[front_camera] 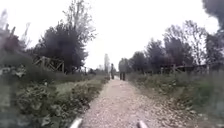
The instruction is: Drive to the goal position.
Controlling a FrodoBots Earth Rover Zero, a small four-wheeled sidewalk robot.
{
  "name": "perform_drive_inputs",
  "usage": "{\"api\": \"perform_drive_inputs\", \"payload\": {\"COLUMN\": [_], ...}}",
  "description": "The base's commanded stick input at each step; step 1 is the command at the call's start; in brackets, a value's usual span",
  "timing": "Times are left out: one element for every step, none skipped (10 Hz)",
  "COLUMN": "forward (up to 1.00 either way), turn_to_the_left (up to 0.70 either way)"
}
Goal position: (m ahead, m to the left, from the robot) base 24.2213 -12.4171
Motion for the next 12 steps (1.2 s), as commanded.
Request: {"api": "perform_drive_inputs", "payload": {"forward": [0.50,0.50,0.50,0.50,0.50,0.48,0.45,0.44,0.44,0.44,0.44,0.44], "turn_to_the_left": [0.00,0.00,0.00,0.00,0.00,0.00,0.00,0.00,0.00,0.00,0.00,0.00]}}
